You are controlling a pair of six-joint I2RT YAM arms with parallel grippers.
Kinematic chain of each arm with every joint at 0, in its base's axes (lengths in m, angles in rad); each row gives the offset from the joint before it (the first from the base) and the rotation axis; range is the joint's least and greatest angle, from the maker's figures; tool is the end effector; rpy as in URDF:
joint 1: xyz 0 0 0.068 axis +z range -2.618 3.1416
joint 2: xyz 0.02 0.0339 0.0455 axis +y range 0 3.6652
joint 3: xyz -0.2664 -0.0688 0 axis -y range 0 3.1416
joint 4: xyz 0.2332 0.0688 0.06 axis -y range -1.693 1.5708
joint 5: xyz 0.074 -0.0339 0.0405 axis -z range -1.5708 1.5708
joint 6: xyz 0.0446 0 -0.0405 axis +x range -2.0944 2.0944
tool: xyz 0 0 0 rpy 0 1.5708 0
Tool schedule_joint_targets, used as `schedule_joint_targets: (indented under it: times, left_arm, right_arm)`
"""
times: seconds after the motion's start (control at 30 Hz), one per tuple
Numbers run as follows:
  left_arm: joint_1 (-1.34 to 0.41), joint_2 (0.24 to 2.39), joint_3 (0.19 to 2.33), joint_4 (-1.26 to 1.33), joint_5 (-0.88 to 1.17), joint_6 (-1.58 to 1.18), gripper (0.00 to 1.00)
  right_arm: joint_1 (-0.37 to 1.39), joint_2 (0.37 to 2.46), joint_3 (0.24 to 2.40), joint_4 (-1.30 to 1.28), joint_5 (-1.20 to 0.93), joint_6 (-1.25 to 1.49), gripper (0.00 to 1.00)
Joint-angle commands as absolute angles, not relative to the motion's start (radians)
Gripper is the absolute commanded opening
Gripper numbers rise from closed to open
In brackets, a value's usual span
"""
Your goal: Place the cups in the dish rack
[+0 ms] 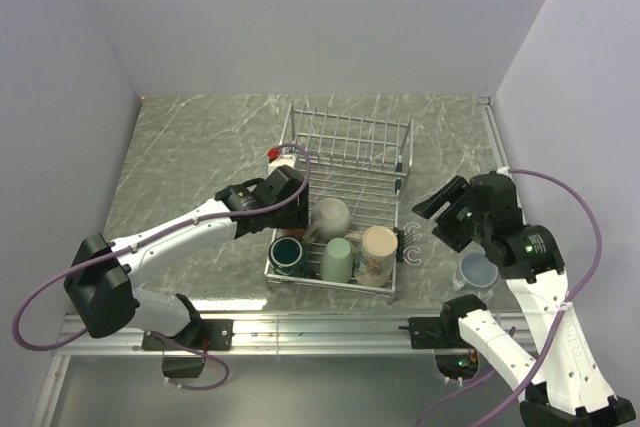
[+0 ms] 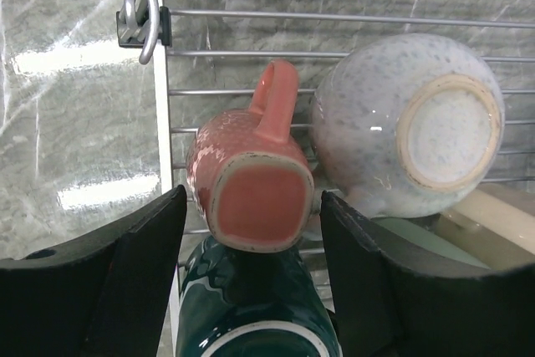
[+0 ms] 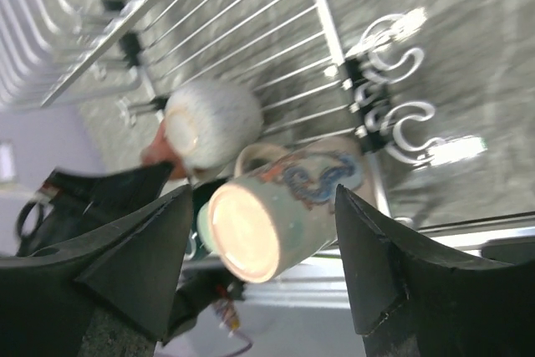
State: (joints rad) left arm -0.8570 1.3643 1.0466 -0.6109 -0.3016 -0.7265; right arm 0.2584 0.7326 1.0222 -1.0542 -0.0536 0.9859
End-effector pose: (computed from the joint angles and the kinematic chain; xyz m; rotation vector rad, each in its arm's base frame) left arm 0.1904 -0.1996 0.2650 0.0364 2.4678 -0.3202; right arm 0.1095 0.0314 0.3337 0.8405 2.2862 0.6584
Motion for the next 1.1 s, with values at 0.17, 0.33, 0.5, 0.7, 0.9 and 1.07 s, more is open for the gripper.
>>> schedule_joint_targets:
  times: [0.17,0.33,0.5,0.7,0.9,1.07]
  left_arm:
    - [-0.862,1.296,1.046,-0.638,-0.296,-0.736,0.71]
    - [-0.861,1.243,1.097,-0.707,-0.321,-0.744,0.71]
    - [-0.859,1.192,1.163,-0.768,-0.347,-0.752,0.7]
    - [-0.859,1.129,1.167,-0.816,-0.351,-0.759,0.68]
    - [-0.856,1.066,1.131,-0.847,-0.359,-0.762,0.67]
    - [-0.851,1.028,1.126,-0.874,-0.368,-0.769,0.67]
  right_arm:
    - [0.238,0.839,1.14,-1.232,0.224,0.94,0.75]
    - [0.23,0.851,1.059,-1.298,0.301,0.989,0.74]
    - [0.196,0.827,0.96,-1.313,0.363,1.089,0.72]
    - [0.059,0.841,0.873,-1.275,0.394,1.036,0.7]
    - [-0.081,0.854,0.769,-1.149,0.302,0.98,0.68]
    - [-0.094,0.899,0.738,-1.037,0.321,0.945,0.63]
